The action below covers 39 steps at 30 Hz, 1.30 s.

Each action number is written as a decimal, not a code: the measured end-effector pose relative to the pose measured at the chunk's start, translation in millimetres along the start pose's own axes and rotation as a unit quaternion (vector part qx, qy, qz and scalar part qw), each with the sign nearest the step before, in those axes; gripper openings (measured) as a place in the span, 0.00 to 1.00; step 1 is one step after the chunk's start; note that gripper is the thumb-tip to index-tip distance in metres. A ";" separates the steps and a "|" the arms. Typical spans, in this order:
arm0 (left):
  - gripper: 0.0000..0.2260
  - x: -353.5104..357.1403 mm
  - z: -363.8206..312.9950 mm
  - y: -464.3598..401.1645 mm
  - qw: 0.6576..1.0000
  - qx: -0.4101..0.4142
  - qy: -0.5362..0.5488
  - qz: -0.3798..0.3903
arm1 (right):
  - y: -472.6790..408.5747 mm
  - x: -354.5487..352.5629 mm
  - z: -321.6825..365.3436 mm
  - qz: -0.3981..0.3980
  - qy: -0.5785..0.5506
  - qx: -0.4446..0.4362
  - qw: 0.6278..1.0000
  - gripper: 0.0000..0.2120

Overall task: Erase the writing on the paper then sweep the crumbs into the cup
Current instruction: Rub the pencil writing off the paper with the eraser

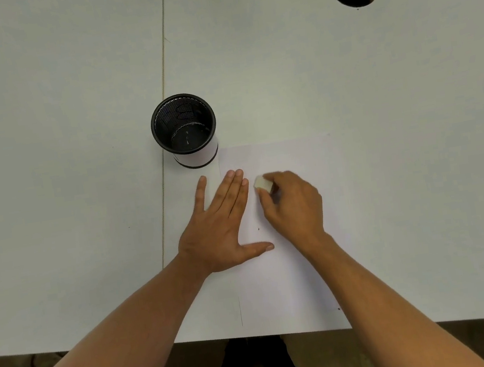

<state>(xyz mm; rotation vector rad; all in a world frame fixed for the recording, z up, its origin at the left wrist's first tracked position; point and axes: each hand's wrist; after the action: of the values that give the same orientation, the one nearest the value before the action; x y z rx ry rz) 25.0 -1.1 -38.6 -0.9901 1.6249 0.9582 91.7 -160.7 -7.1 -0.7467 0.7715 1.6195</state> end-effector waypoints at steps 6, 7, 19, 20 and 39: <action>0.51 0.1 -0.8 0.4 1.000 0.002 0.009 -0.014 | 6.1 1.8 2.7 -0.010 -0.022 0.011 1.000 0.12; 0.51 0.0 -0.6 0.7 1.000 0.002 0.010 -0.016 | 13.8 1.6 1.5 -0.003 -0.024 0.002 1.000 0.12; 0.50 -1.5 -0.3 1.2 1.000 0.009 0.011 -0.020 | 20.2 4.2 8.4 0.020 -0.013 0.002 1.000 0.10; 0.50 -1.6 0.2 1.1 1.000 0.010 0.012 -0.021 | 23.6 4.2 7.3 0.026 -0.007 -0.009 1.000 0.09; 0.52 0.0 -0.3 -0.8 1.000 -0.002 0.005 -0.002 | -19.6 -0.1 5.9 0.003 0.021 0.007 1.000 0.13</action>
<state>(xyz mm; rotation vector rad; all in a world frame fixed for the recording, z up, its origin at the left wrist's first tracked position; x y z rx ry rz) 25.7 -1.6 -38.6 -1.0010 1.6290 0.9552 110.7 -153.0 -5.4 -0.7712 0.8158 1.6064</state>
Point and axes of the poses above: each hand's wrist, its own y-axis away from the middle knuckle, its own x-axis out of the palm, z = x × y, and after that the axes turned 6 degrees about x, right-handed
